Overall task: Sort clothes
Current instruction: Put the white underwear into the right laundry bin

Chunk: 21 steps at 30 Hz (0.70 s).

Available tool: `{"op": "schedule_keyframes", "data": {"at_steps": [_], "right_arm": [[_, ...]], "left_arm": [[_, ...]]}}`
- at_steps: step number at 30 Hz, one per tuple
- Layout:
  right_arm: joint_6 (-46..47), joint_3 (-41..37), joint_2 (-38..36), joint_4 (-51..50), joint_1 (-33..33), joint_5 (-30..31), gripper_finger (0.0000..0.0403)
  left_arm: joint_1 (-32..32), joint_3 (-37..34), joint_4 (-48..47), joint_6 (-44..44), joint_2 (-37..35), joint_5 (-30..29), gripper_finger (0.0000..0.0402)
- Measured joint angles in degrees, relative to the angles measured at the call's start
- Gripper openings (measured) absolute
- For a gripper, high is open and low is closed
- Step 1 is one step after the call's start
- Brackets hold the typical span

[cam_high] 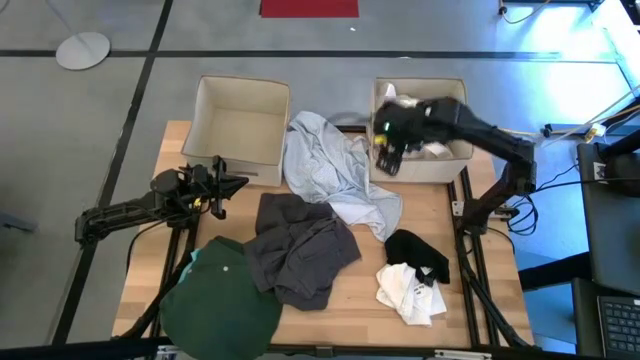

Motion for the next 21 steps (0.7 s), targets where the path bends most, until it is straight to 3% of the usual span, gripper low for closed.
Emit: {"op": "schedule_keyframes", "data": {"at_steps": [12, 21], "right_arm": [[11.75, -12.45, 0.02, 1.80, 27.38, -0.77, 0.0266], [10.72, -27.45, 0.02, 10.85, 38.00, -4.97, 0.0266]], "left_arm": [[-0.01, -0.01, 0.06, -0.37, 0.01, 0.00, 0.0004], [0.00, -0.01, 0.06, -0.66, 0.01, -0.02, 0.0004]]}}
